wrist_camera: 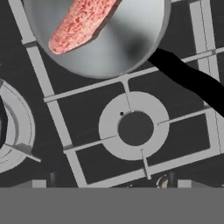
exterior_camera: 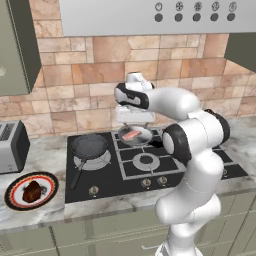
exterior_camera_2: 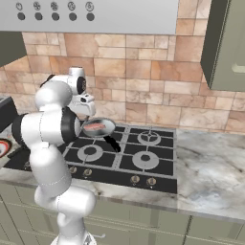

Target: Place one of the steaks on the plate and the other in the bowl. Then place the bowl in the fridge.

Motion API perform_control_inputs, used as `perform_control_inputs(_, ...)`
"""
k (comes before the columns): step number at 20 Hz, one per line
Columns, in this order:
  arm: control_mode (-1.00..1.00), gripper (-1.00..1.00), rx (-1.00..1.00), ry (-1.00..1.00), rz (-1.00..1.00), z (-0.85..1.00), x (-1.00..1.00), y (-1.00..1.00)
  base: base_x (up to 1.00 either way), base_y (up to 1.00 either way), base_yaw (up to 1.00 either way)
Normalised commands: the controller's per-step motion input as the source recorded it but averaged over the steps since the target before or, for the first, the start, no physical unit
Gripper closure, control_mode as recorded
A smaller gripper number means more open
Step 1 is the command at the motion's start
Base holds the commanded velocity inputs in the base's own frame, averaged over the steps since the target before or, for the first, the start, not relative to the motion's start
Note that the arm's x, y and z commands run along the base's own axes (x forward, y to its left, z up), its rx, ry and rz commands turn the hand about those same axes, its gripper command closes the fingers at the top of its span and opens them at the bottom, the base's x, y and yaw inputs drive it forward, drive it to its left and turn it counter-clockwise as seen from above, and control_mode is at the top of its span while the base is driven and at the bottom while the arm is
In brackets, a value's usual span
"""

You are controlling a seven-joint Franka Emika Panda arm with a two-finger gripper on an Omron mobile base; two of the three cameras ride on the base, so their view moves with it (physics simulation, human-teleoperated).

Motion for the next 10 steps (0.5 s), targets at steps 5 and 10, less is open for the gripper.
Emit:
perform_control_inputs(5,-1.00,-1.00,-0.01,0.00,-0.01,-0.23,0.33,-0.18,0.00,0.00,0.00)
perform_control_inputs(10,-1.00,-1.00,-0.08,-0.01,-0.15,-0.24,0.21,0.00,0.00,0.00,0.00)
